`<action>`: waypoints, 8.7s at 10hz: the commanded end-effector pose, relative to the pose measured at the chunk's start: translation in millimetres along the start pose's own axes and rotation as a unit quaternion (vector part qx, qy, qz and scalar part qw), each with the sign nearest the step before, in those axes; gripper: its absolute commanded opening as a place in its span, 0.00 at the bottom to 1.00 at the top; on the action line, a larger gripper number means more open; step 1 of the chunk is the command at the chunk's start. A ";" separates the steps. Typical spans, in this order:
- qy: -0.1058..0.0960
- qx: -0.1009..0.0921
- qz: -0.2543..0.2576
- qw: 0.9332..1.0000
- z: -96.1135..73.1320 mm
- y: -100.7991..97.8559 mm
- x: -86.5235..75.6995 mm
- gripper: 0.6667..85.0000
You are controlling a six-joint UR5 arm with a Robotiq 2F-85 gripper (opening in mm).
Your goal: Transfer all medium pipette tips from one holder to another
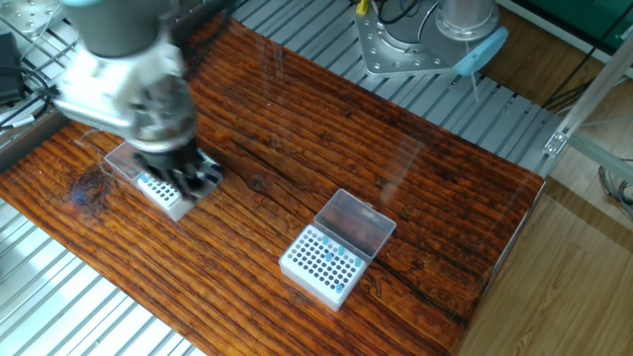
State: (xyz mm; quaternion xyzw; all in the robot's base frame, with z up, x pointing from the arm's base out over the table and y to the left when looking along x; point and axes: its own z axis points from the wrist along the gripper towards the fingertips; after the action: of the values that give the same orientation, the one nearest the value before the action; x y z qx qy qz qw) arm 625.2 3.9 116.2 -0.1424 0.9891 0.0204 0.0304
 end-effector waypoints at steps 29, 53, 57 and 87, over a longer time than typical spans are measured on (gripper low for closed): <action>0.008 0.004 0.028 1.000 36.6 185.3 42.7 0.33; -0.010 -0.007 0.040 0.999 46.5 194.4 33.8 0.16; -0.004 -0.010 0.042 0.999 33.0 195.0 32.3 0.15; -0.039 -0.035 0.071 0.996 -50.3 85.7 0.2 0.07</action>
State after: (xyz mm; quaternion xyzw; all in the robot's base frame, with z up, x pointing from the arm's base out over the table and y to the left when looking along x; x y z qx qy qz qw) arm 586.7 76.2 166.2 -0.1250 0.9905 0.0399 0.0422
